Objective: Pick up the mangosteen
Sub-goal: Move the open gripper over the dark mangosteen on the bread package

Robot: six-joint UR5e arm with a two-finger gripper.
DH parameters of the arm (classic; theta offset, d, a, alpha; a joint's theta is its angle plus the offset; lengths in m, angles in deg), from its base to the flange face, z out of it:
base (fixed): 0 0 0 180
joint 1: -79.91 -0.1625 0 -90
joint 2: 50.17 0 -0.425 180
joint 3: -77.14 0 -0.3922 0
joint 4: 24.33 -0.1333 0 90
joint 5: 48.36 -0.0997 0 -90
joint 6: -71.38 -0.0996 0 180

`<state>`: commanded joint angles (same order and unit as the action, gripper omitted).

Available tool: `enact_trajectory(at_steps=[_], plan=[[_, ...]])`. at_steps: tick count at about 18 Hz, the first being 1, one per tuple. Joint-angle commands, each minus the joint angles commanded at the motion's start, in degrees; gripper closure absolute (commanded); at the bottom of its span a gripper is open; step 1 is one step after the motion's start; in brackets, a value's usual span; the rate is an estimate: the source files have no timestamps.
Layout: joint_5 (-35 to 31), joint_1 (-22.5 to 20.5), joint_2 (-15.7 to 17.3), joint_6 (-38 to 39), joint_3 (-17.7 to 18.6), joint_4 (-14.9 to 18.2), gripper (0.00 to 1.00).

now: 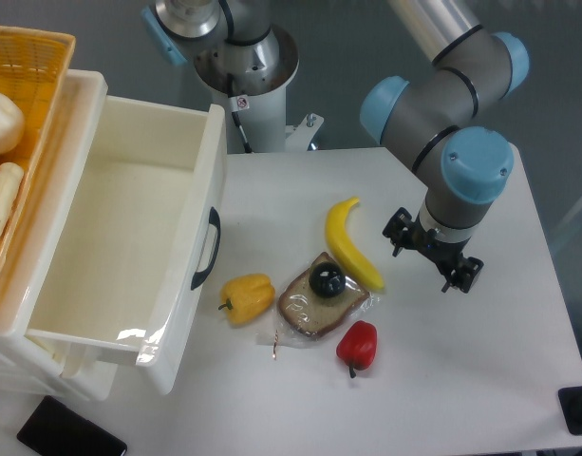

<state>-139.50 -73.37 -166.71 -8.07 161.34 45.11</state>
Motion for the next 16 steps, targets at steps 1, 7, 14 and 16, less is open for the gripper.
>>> enact_trajectory(at_steps=[1, 7, 14, 16], plan=[[-0.09, 0.00, 0.00, 0.00, 0.09, 0.00, 0.00], [0.09, 0.26, 0.35, 0.88, 1.93, 0.09, 0.00], [2.11, 1.58, 5.18, 3.24, 10.63, -0.09, 0.00], [2.11, 2.02, 5.27, 7.01, 12.12, -0.09, 0.00]])
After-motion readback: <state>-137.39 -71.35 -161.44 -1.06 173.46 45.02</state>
